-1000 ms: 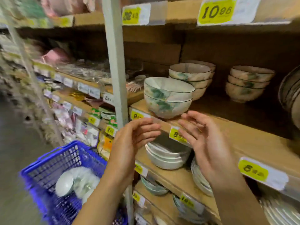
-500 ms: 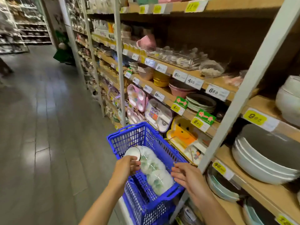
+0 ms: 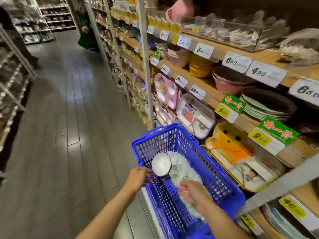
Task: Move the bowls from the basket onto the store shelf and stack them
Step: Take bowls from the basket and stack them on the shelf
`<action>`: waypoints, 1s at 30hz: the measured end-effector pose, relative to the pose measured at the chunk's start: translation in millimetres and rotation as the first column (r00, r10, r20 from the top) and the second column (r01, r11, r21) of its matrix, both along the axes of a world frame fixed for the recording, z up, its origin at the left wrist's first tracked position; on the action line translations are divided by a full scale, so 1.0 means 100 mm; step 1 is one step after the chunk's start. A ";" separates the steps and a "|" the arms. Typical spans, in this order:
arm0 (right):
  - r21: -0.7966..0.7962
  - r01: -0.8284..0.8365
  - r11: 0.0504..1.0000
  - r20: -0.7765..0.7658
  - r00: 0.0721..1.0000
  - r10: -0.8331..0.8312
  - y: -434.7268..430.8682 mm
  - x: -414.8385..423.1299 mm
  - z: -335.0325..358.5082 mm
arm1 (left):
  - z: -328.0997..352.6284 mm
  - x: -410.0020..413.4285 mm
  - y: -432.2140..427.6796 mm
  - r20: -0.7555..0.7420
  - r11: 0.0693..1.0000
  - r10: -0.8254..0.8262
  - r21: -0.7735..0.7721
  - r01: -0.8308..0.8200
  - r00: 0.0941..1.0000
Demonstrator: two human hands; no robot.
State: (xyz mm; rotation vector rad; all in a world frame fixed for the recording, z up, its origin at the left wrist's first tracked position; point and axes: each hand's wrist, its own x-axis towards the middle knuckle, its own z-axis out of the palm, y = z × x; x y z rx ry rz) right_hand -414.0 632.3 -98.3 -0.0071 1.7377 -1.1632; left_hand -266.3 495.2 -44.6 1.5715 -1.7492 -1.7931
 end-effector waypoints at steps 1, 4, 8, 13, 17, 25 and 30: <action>0.006 -0.009 1.000 0.019 1.000 0.009 -0.11 -0.06 -0.07 | -0.02 -0.06 -0.09 0.036 1.000 -0.027 -0.012 0.027 0.999; 0.055 -0.036 0.998 0.038 0.999 0.034 -0.40 -0.21 -0.25 | -0.04 -0.26 -0.38 0.108 0.995 -0.074 -0.051 0.080 0.991; 0.087 -0.051 0.995 0.085 0.995 0.043 -0.68 -0.32 -0.48 | -0.15 -0.60 -0.68 0.183 0.982 -0.143 -0.096 0.163 0.973; 0.141 0.012 0.990 0.115 0.993 -0.029 -0.95 -0.39 -0.71 | -0.46 -1.12 -1.07 0.369 0.911 -0.298 -0.164 0.377 0.880; 0.247 0.069 0.967 0.130 0.986 -0.103 -1.13 -0.40 -0.99 | -0.85 -1.50 -1.41 0.537 0.773 -0.481 -0.113 0.624 0.693; 0.418 0.132 0.899 0.068 0.982 -0.176 -1.62 -0.42 -1.55 | -1.74 -1.90 -1.95 0.652 0.420 -0.710 0.089 0.903 0.265; 0.500 0.151 0.853 0.155 0.953 -0.259 -1.99 -0.32 -1.91 | -2.10 -1.95 -2.03 0.669 0.384 -0.705 0.077 0.920 0.238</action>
